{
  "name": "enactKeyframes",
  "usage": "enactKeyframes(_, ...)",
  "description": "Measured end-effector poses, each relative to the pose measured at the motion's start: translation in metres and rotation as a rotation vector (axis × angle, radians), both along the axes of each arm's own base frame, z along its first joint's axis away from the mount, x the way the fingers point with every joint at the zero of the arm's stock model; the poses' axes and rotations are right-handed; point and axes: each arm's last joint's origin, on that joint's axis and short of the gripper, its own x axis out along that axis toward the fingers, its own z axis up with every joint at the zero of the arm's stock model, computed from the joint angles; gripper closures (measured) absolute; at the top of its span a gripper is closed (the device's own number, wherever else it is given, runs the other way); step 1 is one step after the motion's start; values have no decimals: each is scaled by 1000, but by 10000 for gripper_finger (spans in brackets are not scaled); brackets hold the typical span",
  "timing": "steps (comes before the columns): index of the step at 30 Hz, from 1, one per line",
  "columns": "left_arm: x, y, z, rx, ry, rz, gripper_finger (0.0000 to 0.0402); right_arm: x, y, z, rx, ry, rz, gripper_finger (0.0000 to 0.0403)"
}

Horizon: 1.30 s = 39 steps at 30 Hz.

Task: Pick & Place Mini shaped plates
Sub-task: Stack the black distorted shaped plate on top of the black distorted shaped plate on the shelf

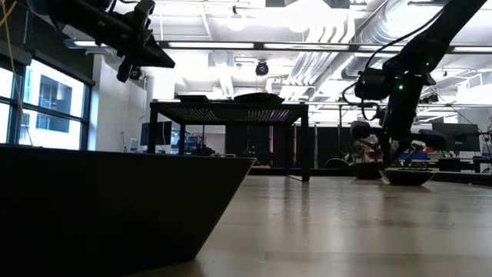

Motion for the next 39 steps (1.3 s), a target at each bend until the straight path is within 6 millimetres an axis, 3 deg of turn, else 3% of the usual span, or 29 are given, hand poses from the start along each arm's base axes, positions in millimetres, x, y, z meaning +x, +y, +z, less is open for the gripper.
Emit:
enactKeyframes(4,0,0,0,0,0,0,401,-2,3,12,-32,-32,5,394)
enactKeyframes(9,0,0,0,0,0,-1,401,-5,13,48,-91,-50,76,397)
enactKeyframes(14,0,-1,0,4,2,-22,401,-7,25,106,-173,-81,185,400)
enactKeyframes(18,0,-1,0,41,17,-46,401,6,27,161,-290,-162,317,399)
enactKeyframes(23,1,-1,0,69,25,-60,401,45,11,212,-369,-235,476,401)
enactKeyframes(28,1,-1,1,73,23,-60,401,105,-19,234,-366,-283,721,400)
enactKeyframes(34,1,-1,0,70,26,-64,401,180,-59,225,-346,-285,975,400)
enactKeyframes(39,0,-1,-1,64,32,-72,401,223,-83,202,-308,-224,1109,400)
